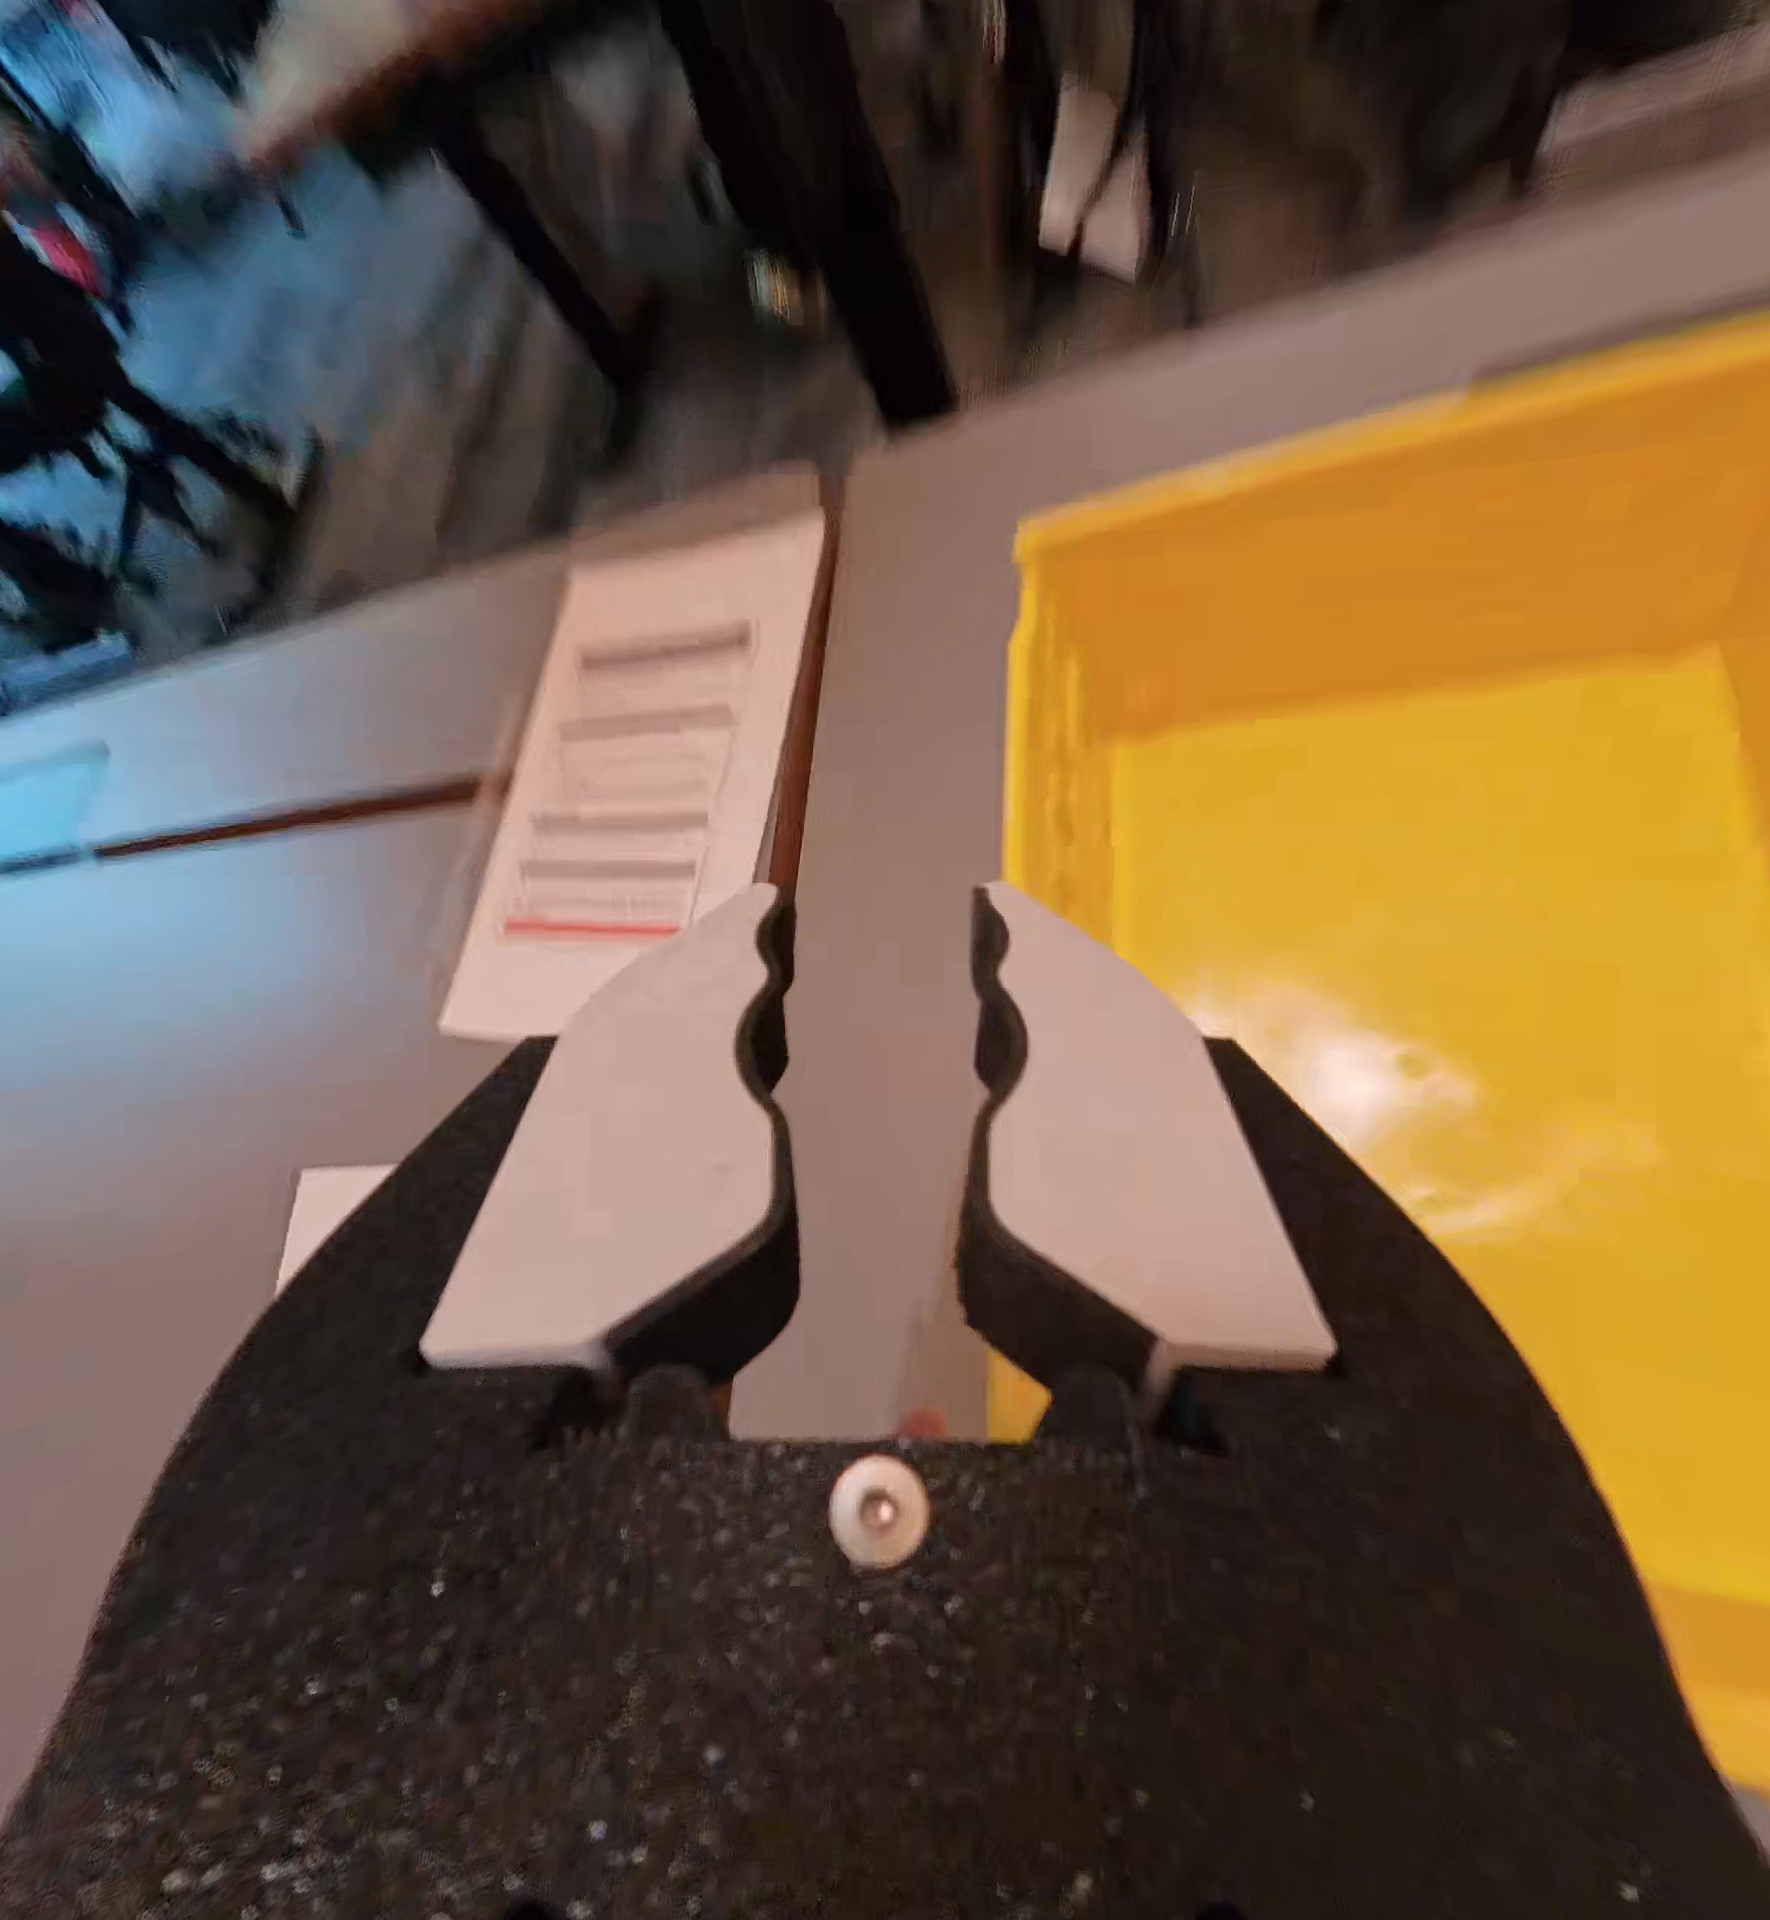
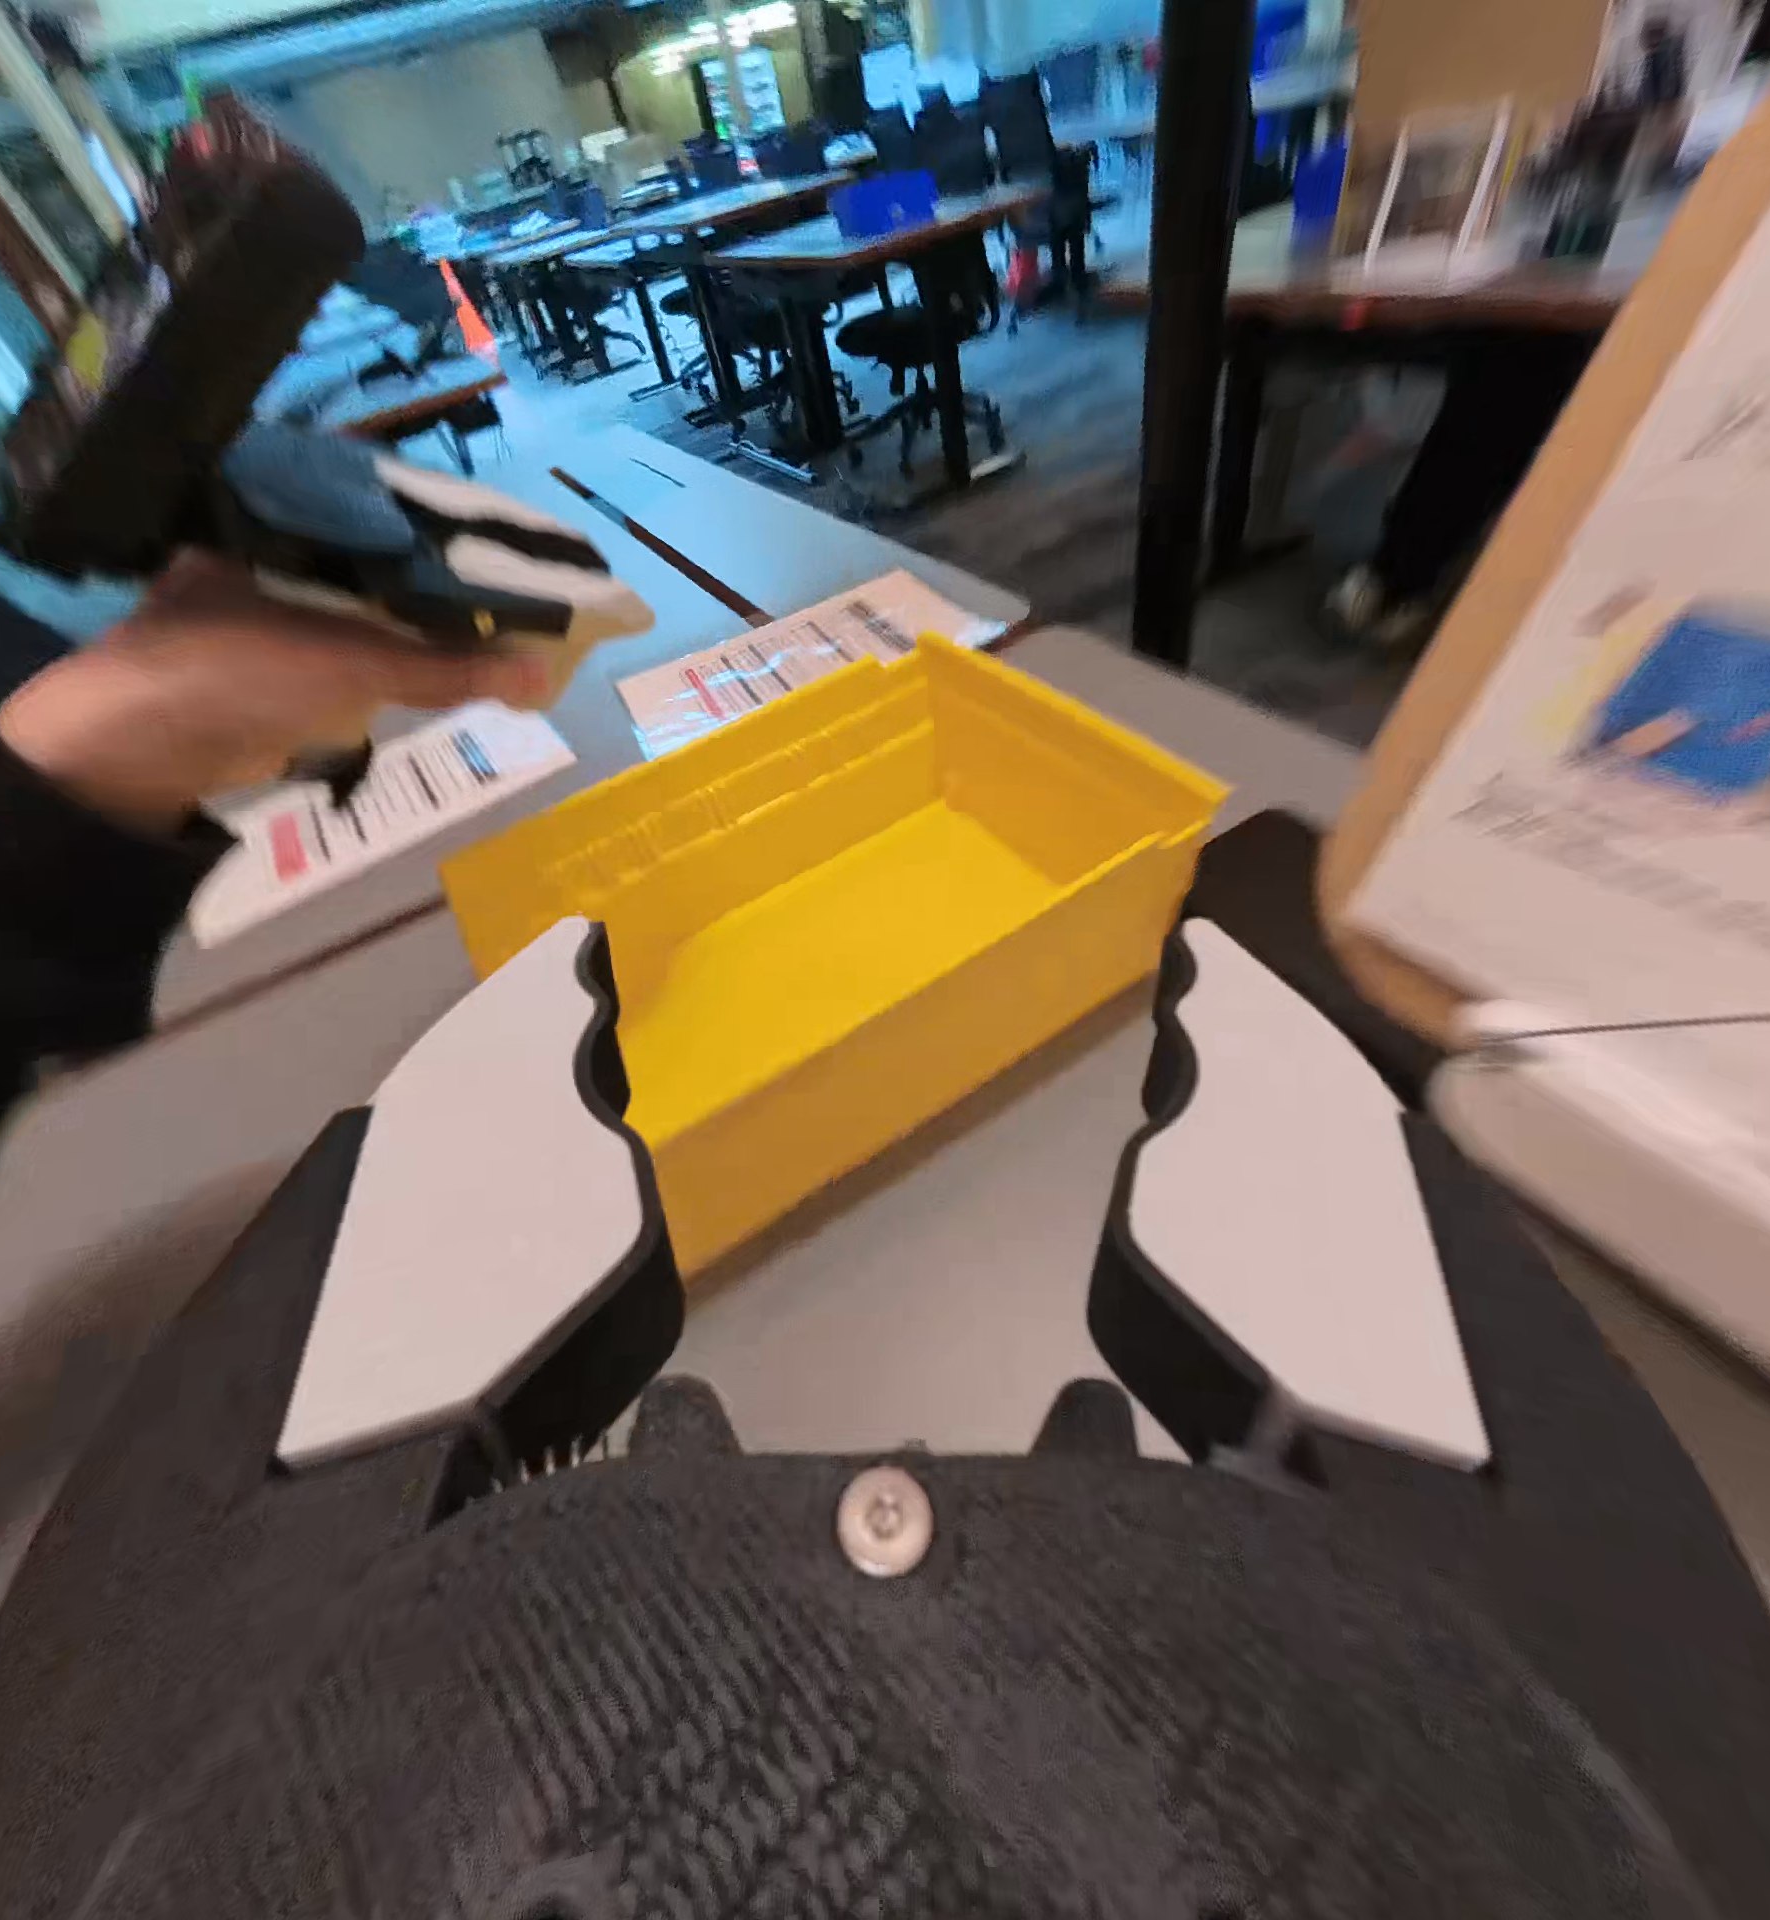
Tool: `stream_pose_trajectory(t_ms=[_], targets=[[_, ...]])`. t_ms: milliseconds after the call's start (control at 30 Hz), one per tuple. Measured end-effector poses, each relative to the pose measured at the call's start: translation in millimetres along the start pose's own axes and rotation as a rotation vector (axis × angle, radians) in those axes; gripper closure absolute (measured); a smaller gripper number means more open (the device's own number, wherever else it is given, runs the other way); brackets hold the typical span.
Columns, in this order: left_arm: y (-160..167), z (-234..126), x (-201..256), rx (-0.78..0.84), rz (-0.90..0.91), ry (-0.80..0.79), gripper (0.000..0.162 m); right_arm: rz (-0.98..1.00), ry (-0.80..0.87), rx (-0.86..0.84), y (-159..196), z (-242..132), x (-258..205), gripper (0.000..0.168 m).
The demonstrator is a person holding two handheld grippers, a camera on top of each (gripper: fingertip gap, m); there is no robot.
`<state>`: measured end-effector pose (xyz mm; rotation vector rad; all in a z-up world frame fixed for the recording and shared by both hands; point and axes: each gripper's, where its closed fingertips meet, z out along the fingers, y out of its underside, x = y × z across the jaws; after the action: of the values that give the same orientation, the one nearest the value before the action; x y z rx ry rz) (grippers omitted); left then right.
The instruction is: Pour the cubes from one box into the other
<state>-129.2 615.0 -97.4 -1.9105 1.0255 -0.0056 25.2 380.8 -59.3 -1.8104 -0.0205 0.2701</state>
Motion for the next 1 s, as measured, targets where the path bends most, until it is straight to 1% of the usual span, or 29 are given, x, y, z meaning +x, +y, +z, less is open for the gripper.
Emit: stream_pose_trajectory(t_ms=[33, 67, 100, 133, 200, 233, 300, 333, 400, 433, 467, 500, 533, 600, 667, 733, 833, 933, 1000], targets=[[-19.1, -22.1, 8.0, 0.095, -0.017, 0.026, 0.123, -0.123, 0.006, 0.013, -9.3, -33.9, 3.2, 0.069], [-35.9, -44.7, 22.7, 0.179, -0.029, 0.086, 0.115, -0.242, 0.011, 0.015, -14.6, -70.6, 7.6, 0.07], [-49.6, -66.6, 42.0, 0.249, -0.04, 0.167, 0.111, -0.342, 0.008, 0.024, -17.7, -109.0, 12.8, 0.072], [-59.5, -86.4, 61.8, 0.295, -0.055, 0.24, 0.11, -0.417, 0.003, 0.031, -18.9, -148.0, 20.0, 0.076], [-68.5, -118.4, 107.4, 0.328, -0.066, 0.389, 0.105, -0.47, 0.061, 0.008, -15.7, -226.4, 50.4, 0.078], [-69.0, -132.7, 135.2, 0.332, -0.059, 0.479, 0.102, -0.485, 0.088, -0.041, -6.9, -265.3, 67.4, 0.075], [-64.2, -157.5, 191.7, 0.334, -0.031, 0.635, 0.096, -0.512, 0.18, -0.174, 17.2, -346.6, 105.9, 0.068], [-59.1, -167.6, 219.5, 0.331, -0.011, 0.698, 0.093, -0.522, 0.222, -0.217, 28.0, -387.4, 122.1, 0.067], [-43.1, -187.0, 276.0, 0.307, 0.033, 0.838, 0.09, -0.528, 0.277, -0.279, 50.2, -464.3, 150.0, 0.074], [-33.6, -195.4, 301.9, 0.288, 0.044, 0.899, 0.089, -0.516, 0.311, -0.306, 61.6, -499.1, 164.9, 0.075], [-24.3, -202.7, 325.5, 0.269, 0.042, 0.951, 0.087, -0.495, 0.31, -0.334, 75.6, -529.1, 174.8, 0.085], [-13.7, -209.4, 347.3, 0.242, 0.038, 1.0, 0.086, -0.474, 0.288, -0.362, 91.8, -554.7, 182.6, 0.1], [-2.3, -215.7, 366.9, 0.204, 0.038, 1.041, 0.084, -0.444, 0.291, -0.389, 106.9, -576.0, 193.3, 0.102], [15.3, -223.0, 397.2, 0.154, 0.041, 1.062, 0.081, -0.411, 0.333, -0.447, 133.8, -606.4, 219.2, 0.098], [29.3, -230.5, 420.9, 0.123, 0.066, 1.069, 0.08, -0.374, 0.337, -0.494, 158.8, -620.6, 239.1, 0.097], [38.4, -242.4, 438.2, 0.1, 0.071, 1.095, 0.079, -0.348, 0.314, -0.533, 179.9, -621.8, 253.4, 0.1], [43.8, -260.9, 452.7, 0.081, 0.053, 1.146, 0.077, -0.356, 0.296, -0.669, 213.4, -619.5, 276.6, 0.1], [44.0, -268.1, 455.7, 0.053, 0.043, 1.143, 0.077, -0.368, 0.282, -0.825, 243.1, -618.8, 299.8, 0.1], [41.9, -268.7, 455.5, 0.042, 0.051, 1.121, 0.077, -0.345, 0.251, -0.848, 254.3, -611.2, 308.6, 0.102]])
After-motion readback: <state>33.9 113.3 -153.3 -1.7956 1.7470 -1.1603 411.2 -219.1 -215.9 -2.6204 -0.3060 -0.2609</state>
